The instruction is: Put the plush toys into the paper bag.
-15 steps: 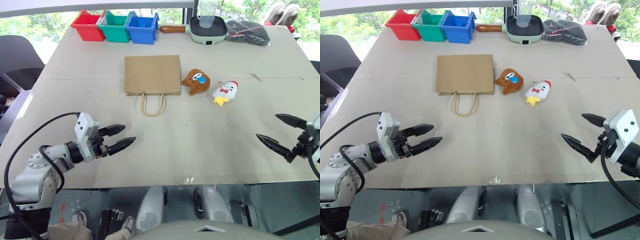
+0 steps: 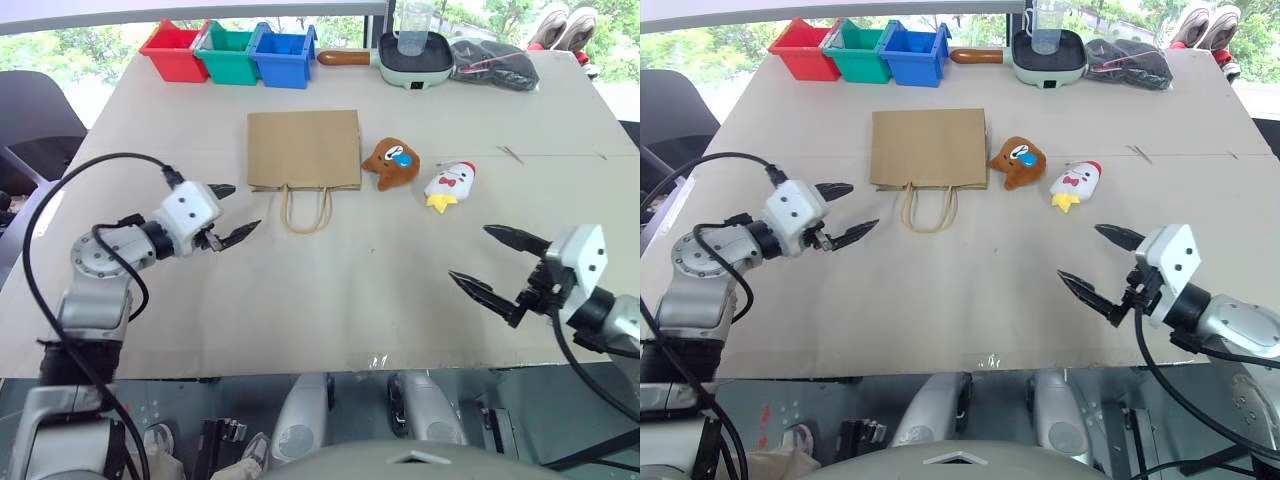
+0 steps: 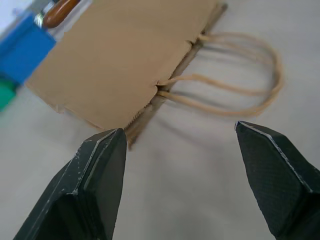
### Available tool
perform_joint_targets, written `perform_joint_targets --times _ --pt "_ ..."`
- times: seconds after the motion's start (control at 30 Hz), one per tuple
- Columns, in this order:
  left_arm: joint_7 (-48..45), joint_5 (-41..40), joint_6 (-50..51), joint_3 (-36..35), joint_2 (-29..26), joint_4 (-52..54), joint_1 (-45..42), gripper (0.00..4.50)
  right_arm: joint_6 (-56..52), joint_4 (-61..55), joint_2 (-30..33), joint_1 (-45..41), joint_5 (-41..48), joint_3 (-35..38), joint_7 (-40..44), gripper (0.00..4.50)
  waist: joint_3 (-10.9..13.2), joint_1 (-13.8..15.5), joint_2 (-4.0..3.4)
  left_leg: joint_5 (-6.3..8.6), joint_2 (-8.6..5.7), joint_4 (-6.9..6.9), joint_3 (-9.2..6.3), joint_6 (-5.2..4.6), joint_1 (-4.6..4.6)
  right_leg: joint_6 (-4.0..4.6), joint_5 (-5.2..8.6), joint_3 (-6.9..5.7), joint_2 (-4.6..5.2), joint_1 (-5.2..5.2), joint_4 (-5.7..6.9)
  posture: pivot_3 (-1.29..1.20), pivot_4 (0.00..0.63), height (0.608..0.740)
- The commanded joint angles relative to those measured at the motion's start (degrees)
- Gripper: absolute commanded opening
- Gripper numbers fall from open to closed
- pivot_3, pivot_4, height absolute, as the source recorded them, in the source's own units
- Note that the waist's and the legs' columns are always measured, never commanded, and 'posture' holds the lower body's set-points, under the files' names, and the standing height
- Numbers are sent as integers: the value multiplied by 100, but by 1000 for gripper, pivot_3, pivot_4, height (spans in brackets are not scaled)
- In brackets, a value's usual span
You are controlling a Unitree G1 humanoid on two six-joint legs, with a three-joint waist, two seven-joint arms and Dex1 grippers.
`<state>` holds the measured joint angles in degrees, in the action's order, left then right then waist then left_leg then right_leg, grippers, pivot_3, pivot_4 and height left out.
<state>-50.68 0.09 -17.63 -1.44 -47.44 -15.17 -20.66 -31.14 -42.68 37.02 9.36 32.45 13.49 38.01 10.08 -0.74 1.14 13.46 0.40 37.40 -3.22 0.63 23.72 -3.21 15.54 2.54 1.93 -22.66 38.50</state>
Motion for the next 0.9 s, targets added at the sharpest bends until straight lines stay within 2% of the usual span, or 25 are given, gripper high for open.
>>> perform_joint_targets --times 0.03,0.2,0.23,0.3,0.43,0.47,0.5,0.57,0.63,0.7,0.83,0.9 --pt "130 561 -1237 440 114 -723 -500 3782 80 -280 -117 -42 -141 -253 -256 4500 0 5 0 0 -1 0 -3 0 1 0 0 -3 -1 0 0 0 150 740" --pt "517 1235 -2308 997 494 -1753 -1327 3782 113 -283 -222 51 -435 -397 -576 4500 -3 20 8 0 -4 5 -10 0 5 -2 -1 -9 0 1 5 0 150 740" --pt "541 1289 -2431 1067 522 -1926 -1418 3271 134 -277 -239 59 -457 -399 -604 4500 -3 14 9 0 -6 6 -11 0 5 -2 -1 -10 -1 2 5 0 150 740" --pt "316 1127 -2458 1181 616 -2158 -1561 2524 180 -250 -270 67 -560 -440 -673 4500 -3 -28 9 0 -6 5 -10 0 2 -2 -1 -9 -2 1 11 0 150 740" --pt "-225 468 -1969 1152 951 -2073 -1686 459 335 -230 -470 136 -846 -656 -869 4500 -3 -25 9 0 -4 5 -14 0 -1 -1 0 -12 -4 -2 29 0 150 740" --pt "-558 0 -1349 1050 1055 -1851 -1584 113 372 -191 -520 104 -934 -768 -904 4500 -3 -25 9 0 -4 5 -14 0 -1 -1 0 -12 -4 -2 29 0 150 740" --pt "-799 -343 -874 972 1120 -1672 -1503 41 404 -164 -557 81 -1003 -851 -928 4500 -3 -28 9 -1 -4 7 -14 0 -1 -1 0 -12 -4 -2 29 0 150 740" --pt "-1166 -1647 1088 675 1281 -787 -1259 0 301 -29 -792 -123 -973 -877 -1159 3980 -3 -54 9 -1 -4 9 -13 0 -1 -2 0 -11 -4 -2 32 0 150 740" --pt "-1163 -3356 3438 301 1211 505 -1002 0 328 144 -993 -444 -1123 -1153 -1288 3109 -1 -100 9 -1 2 11 -17 0 0 -1 0 -12 -4 -2 35 0 150 740" --pt "-890 -4559 4899 -71 1104 1395 -811 0 349 329 -1159 -713 -1354 -1544 -1374 2122 0 -142 8 -1 19 15 -36 0 1 -1 0 -14 -3 -2 39 0 150 740" --pt "-56 -5820 6286 -677 1169 2307 -634 0 303 758 -1438 -1259 -1669 -2196 -1414 172 -2 -155 1 -1 18 13 -50 1 -4 0 1 -15 -5 -2 40 0 150 740" --pt "257 -6243 6614 -817 1251 2782 -448 0 316 1318 -1837 -1995 -1720 -2669 -1280 49 -1 -166 1 -1 12 14 -47 1 -7 0 1 -10 -5 -1 40 0 150 740"
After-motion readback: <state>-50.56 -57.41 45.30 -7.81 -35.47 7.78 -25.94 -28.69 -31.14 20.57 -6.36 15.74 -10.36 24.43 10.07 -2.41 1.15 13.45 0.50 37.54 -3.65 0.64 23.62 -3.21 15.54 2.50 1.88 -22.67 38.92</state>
